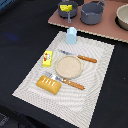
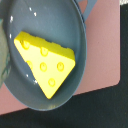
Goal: Interact with the objects in diverse but meaningful ways.
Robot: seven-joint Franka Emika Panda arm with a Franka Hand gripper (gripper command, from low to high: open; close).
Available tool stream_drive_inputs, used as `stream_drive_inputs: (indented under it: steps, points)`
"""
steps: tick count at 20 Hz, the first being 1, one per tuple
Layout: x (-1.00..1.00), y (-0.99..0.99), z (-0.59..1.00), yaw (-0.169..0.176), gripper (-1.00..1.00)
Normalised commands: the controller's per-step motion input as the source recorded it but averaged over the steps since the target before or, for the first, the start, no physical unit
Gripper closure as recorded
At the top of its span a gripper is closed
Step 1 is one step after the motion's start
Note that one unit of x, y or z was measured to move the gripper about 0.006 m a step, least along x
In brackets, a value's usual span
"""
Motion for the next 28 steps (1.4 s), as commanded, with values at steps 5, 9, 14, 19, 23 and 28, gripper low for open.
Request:
stream_drive_inputs:
  steps: [5, 9, 14, 19, 23, 28]
  points:
    - [0.57, -0.36, 0.36, 0.007, -1.00]
    - [0.50, -0.40, 0.39, 0.031, -1.00]
    - [0.46, -0.34, 0.37, 0.043, -1.00]
    - [0.49, -0.26, 0.16, 0.061, -1.00]
    - [0.67, -0.19, 0.06, 0.036, -1.00]
    - [0.88, -0.08, 0.11, 0.001, -1.00]
